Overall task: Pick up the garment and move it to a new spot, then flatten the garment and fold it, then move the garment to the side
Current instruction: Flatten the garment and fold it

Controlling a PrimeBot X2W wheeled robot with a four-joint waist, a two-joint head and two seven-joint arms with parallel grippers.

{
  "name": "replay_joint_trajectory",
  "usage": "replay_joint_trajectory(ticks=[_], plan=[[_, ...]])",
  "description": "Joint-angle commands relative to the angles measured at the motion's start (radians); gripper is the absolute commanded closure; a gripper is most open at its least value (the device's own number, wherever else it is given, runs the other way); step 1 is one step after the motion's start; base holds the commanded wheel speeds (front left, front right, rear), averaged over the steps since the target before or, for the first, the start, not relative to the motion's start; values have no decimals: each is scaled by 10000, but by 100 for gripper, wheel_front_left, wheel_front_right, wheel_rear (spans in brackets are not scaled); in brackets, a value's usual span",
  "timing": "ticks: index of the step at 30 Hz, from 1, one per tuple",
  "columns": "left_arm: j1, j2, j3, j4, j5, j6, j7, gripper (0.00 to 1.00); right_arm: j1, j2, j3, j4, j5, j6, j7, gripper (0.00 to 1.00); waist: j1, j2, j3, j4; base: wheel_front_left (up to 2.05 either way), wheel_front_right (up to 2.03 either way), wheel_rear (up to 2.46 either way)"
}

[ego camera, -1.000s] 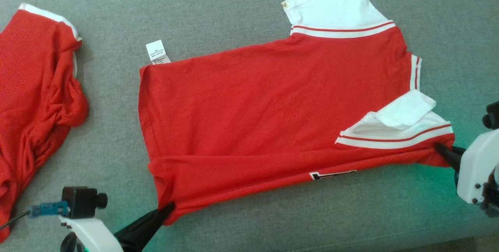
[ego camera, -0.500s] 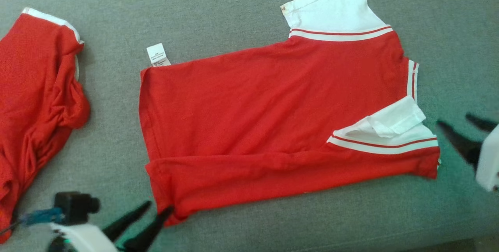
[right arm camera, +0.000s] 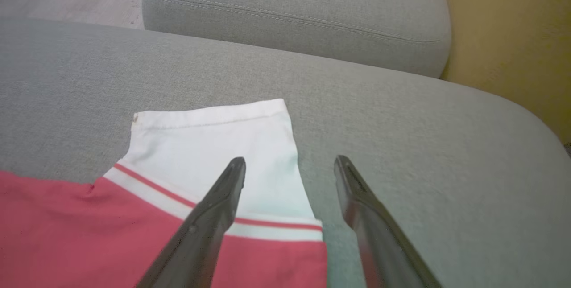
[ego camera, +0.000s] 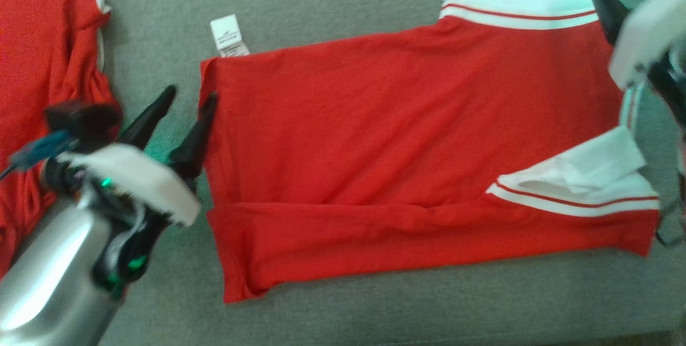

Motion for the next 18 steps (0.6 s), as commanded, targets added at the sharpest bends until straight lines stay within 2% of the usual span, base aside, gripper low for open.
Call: replay_joint_trajectory(ticks=[1,8,18], plan=[[-282,256,341,-116,127,-41,21,0,-262,-7,83,-198,-129,67,-132,0,-4,0,369,324,0,0,0],[-1836,-897,-481,1512,492,-594,204,0,-2013,336,115,2672,-1096,67,-1183,0,-4,0,746,862,0,0,0],[-2533,-1332,-798,2498,667,-926,144,0,-3077,459,-57,4903,-1580,67,-1865,0,-4,0,879,1039,0,0,0]])
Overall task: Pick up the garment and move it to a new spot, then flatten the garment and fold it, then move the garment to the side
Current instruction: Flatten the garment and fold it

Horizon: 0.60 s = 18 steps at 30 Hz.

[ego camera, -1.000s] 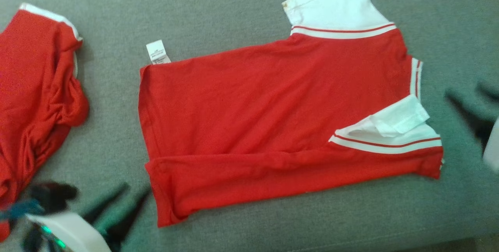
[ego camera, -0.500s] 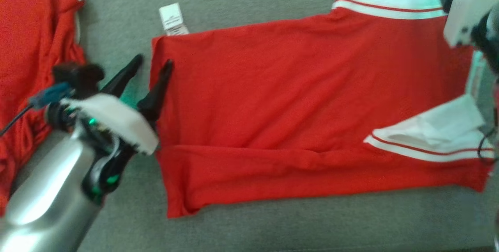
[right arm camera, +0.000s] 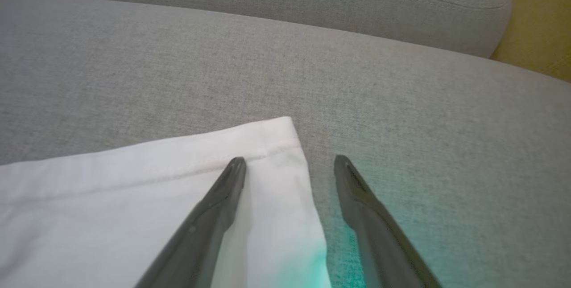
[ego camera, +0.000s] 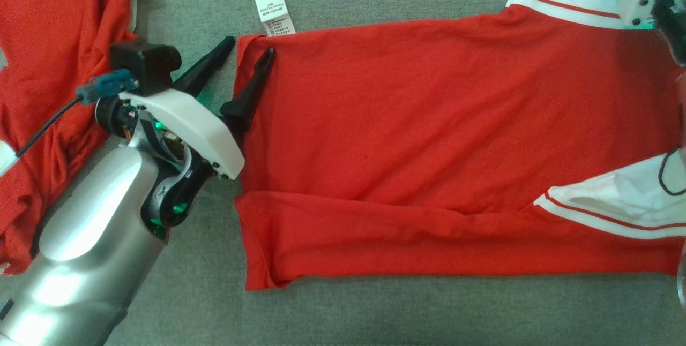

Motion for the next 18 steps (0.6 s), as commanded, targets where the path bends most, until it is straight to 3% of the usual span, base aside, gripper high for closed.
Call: replay_joint_trajectory(ticks=[1,11,12,13,14,15,16,18], plan=[[-127,264,212,110,158,-4,63,0,-201,71,-8,-39,-143,67,-51,0,-1,0,-22,-3,0,0,0],[-324,216,-41,281,111,-171,390,0,-613,227,76,885,-130,67,-89,0,-1,0,29,-27,0,0,0],[-327,203,-75,284,83,-197,448,7,-620,260,109,960,-108,67,-61,0,-1,0,26,-23,0,0,0],[-330,186,-88,283,64,-201,467,51,-627,290,135,1032,-66,67,-37,0,-1,0,20,-21,0,0,0],[-338,180,-131,276,57,-242,506,85,-635,324,157,1098,-16,67,-21,0,-1,0,14,-19,0,0,0],[-350,163,-162,258,16,-292,543,100,-663,399,95,1246,110,67,49,64,-1,0,20,-16,0,0,0],[-359,156,-160,250,-10,-307,549,100,-680,447,51,1313,188,67,85,100,-1,0,32,-13,0,0,0],[-375,151,-171,255,-52,-345,574,100,-702,504,-35,1443,288,67,165,100,-1,0,30,-9,0,0,0]])
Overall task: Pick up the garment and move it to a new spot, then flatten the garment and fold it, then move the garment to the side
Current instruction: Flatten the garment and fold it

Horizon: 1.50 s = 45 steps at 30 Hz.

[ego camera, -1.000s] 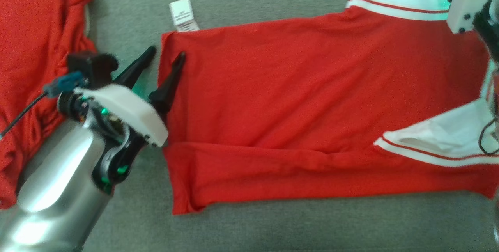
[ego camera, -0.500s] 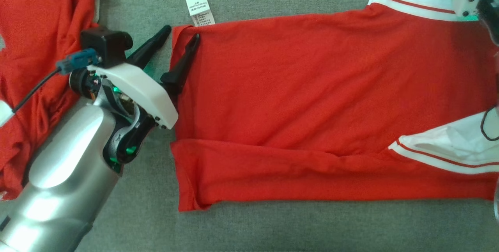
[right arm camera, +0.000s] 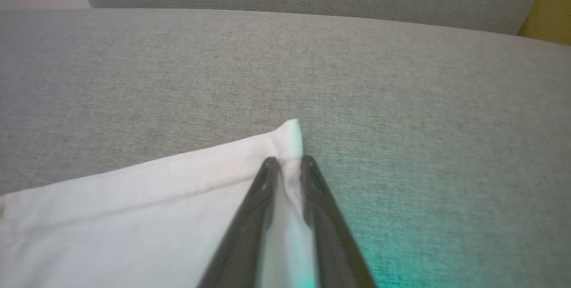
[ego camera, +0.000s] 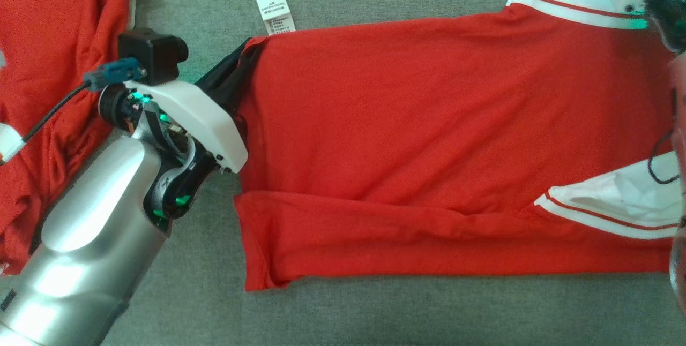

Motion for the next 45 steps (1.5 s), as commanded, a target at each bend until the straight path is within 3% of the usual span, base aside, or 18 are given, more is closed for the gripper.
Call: replay_joint_trajectory(ticks=[1,12,19,29,37,41,45], plan=[[24,236,111,-35,-78,-89,203,100,126,271,84,50,76,69,190,100,0,0,-17,4,0,0,0],[198,406,870,-291,-612,-2,-420,100,-124,385,-534,-254,470,69,-798,100,0,0,-516,-287,0,0,0],[971,714,1138,-847,-805,223,-734,100,690,76,-281,-1413,1251,69,-967,100,0,0,-1212,-718,0,0,0],[2734,1253,1747,-2352,-1187,816,-1428,100,4294,-237,-15,-5455,2702,69,-144,100,0,0,-2250,-1456,0,0,0],[4904,1711,2049,-4180,-1447,1447,-1959,100,7943,137,-945,-8678,2923,69,576,100,0,0,-2684,-1811,0,0,0],[5664,1730,2090,-4683,-1605,1685,-2125,100,8940,508,-1122,-9364,2839,69,840,100,0,0,-2652,-1951,0,0,0],[6062,1731,2133,-4807,-1724,1767,-2243,100,9149,759,-1060,-9235,2648,69,829,100,0,0,-2640,-2014,0,0,0]])
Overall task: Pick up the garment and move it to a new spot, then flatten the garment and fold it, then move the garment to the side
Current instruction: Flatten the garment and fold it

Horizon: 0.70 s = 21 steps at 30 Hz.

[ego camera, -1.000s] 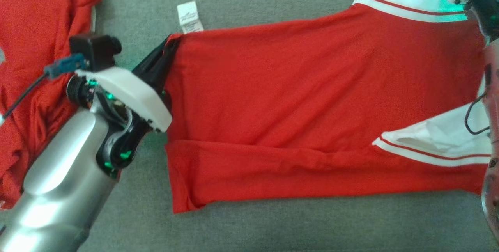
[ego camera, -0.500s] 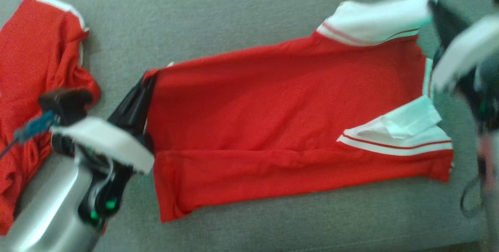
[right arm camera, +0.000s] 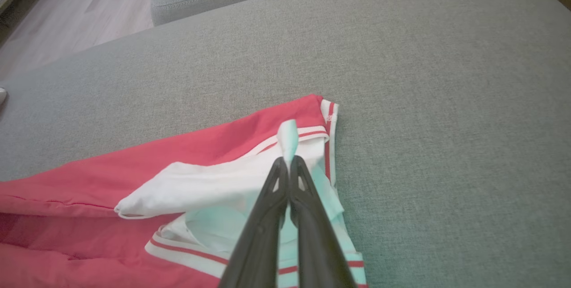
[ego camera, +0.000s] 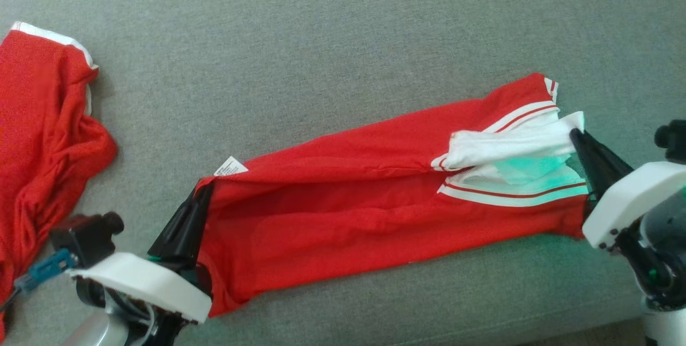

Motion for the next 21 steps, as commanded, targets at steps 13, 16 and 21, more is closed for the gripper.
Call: replay_joint_trajectory(ticks=[13,16,21], plan=[[276,207,146,-24,23,32,-133,90,-23,-568,398,304,-273,67,465,94,1,0,-23,28,0,0,0],[514,299,-8,205,248,84,-205,0,65,-862,622,177,-212,67,761,0,1,0,-42,1,0,0,0],[873,451,97,719,1162,575,-1111,0,-114,-968,128,-57,-213,67,1096,0,1,0,-77,-12,0,0,0]])
